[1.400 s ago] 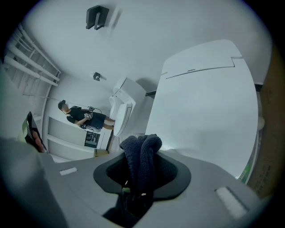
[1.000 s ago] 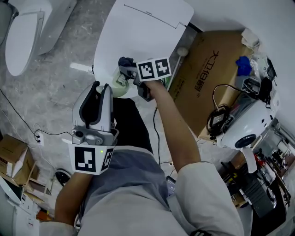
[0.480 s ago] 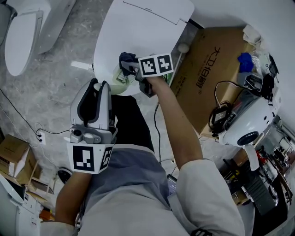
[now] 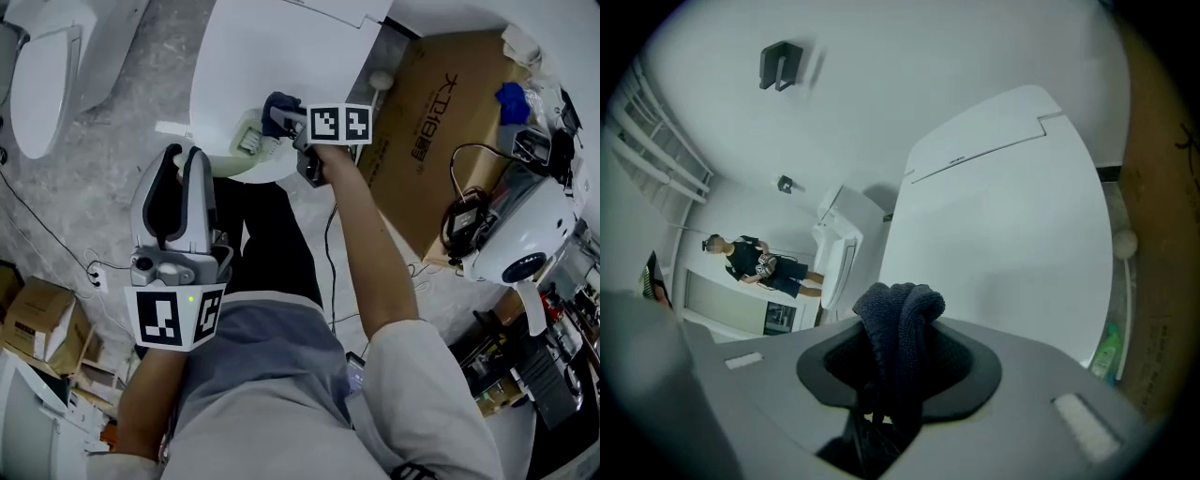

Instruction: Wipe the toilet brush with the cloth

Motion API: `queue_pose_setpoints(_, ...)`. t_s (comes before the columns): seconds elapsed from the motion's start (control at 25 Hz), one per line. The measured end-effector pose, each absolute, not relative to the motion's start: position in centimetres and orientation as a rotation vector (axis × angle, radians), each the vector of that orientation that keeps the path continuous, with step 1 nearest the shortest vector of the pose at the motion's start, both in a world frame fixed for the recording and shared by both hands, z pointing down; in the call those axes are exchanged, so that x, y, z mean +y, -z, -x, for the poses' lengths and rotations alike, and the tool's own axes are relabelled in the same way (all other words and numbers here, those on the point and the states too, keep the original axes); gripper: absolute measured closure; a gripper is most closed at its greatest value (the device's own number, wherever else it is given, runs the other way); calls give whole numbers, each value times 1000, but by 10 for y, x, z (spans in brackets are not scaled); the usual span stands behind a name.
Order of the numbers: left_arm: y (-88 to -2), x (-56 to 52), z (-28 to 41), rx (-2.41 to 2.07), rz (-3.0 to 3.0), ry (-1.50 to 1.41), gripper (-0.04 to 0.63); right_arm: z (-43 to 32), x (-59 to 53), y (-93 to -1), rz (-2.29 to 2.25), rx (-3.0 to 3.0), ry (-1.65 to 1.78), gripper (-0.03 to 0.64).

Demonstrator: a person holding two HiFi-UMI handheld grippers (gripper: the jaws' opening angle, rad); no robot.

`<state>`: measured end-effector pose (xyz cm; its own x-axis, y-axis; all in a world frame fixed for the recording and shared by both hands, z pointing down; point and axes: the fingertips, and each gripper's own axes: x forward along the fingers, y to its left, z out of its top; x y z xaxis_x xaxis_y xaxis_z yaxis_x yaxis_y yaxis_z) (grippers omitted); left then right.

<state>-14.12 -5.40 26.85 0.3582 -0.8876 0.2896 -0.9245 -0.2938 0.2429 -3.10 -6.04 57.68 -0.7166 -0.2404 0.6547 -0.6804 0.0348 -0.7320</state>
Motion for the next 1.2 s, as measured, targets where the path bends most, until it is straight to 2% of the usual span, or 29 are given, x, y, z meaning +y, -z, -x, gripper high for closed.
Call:
queue_pose_setpoints(0.72, -271, -53, 132, -1635, -2272, -172, 595, -15, -18, -636, -1041, -1890, -1513, 502)
queue_pose_setpoints(1.2, -270, -49, 128, -1657, -2286, -184, 595, -15, 32, -652, -1077, -1885, -1587, 506)
